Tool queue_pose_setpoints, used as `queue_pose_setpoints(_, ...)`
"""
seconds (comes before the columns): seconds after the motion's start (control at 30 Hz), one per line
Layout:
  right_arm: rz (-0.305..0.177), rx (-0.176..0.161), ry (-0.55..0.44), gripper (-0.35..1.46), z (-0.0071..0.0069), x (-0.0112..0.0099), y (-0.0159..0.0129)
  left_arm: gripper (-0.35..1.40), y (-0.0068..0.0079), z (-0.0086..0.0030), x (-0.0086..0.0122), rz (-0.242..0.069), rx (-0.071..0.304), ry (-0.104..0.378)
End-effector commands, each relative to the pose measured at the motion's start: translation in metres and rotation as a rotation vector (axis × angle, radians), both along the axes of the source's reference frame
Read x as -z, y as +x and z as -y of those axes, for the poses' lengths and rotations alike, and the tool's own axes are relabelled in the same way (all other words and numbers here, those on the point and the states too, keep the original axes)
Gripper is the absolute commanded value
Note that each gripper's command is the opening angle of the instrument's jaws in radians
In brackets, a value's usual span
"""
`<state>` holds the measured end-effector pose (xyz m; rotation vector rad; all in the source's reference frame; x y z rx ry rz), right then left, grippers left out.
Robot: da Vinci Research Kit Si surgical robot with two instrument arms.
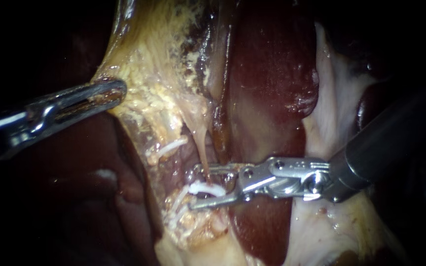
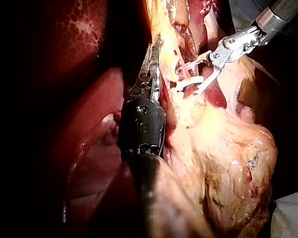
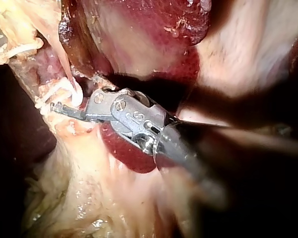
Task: Going back first clip right tube
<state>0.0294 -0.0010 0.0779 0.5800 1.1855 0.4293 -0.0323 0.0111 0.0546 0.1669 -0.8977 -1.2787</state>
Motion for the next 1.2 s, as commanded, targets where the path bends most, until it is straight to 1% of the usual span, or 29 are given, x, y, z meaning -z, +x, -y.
queue_pose_setpoints(0.03, -0.007, 0.005, -0.018, 0.6, -0.0002, 0.0003, -0.0006, -0.35, 0.0, 0.0, 0.0, 0.0, 0.0, 0.0)
queue_pose_setpoints(0.1, -0.021, 0.013, -0.046, 0.6, -0.0007, 0.0009, -0.0015, -0.35, 0.0001, 0.0, 0.0, 0.0, 0.0, 0.0)
queue_pose_setpoints(0.2, -0.059, 0.027, -0.107, 0.6, -0.0014, 0.0023, -0.0036, -0.35, 0.0001, 0.0, 0.0, 0.0, -0.001, 0.0)
queue_pose_setpoints(0.23, -0.074, 0.034, -0.136, 0.6, -0.0018, 0.0031, -0.0045, -0.35, 0.0001, 0.0, 0.0, 0.0, 0.0, 0.0)
queue_pose_setpoints(0.33, -0.094, 0.048, -0.179, 0.6, -0.0029, 0.0049, -0.0061, -0.35, 0.0001, 0.0001, 0.0, 0.0, 0.0, 0.0)
queue_pose_setpoints(0.4, -0.098, 0.046, -0.202, 0.6, -0.0037, 0.0062, -0.0073, -0.35, 0.0, 0.0001, 0.0, 0.0, 0.0, 0.0)
queue_pose_setpoints(0.5, -0.092, 0.034, -0.246, 0.6, -0.005, 0.0081, -0.0085, -0.35, 0.0, 0.0001, 0.0, 0.0, 0.0, -0.001)
queue_pose_setpoints(0.57, -0.103, 0.02, -0.259, 0.6, -0.006, 0.0091, -0.009, -0.35, 0.0, 0.0001, 0.0, -0.001, 0.001, -0.001)
queue_pose_setpoints(0.63, -0.116, 0.012, -0.265, 0.6, -0.0065, 0.0097, -0.0093, -0.35, 0.0, 0.0001, 0.0, -0.001, 0.001, -0.001)
queue_pose_setpoints(0.8, -0.116, 0.013, -0.265, 0.6, -0.0063, 0.0097, -0.0094, -0.35, -0.0002, 0.0002, -0.0002, -0.004, 0.004, -0.003)
queue_pose_setpoints(0.93, -0.116, 0.013, -0.267, 0.6, -0.0062, 0.0094, -0.0094, -0.35, -0.0008, 0.0007, -0.001, -0.002, 0.003, -0.007)
queue_pose_setpoints(1.0, -0.117, 0.013, -0.267, 0.6, -0.0061, 0.0094, -0.0094, -0.35, -0.0014, 0.001, -0.0021, 0.002, 0.0, -0.01)
queue_pose_setpoints(1.13, -0.116, 0.013, -0.267, 0.6, -0.0062, 0.0094, -0.0094, -0.35, -0.0028, 0.0019, -0.0045, -0.01, -0.023, 0.003)
queue_pose_setpoints(1.2, -0.117, 0.013, -0.267, 0.6, -0.0062, 0.0095, -0.0095, -0.35, -0.0039, 0.0022, -0.0058, -0.012, -0.036, 0.009)
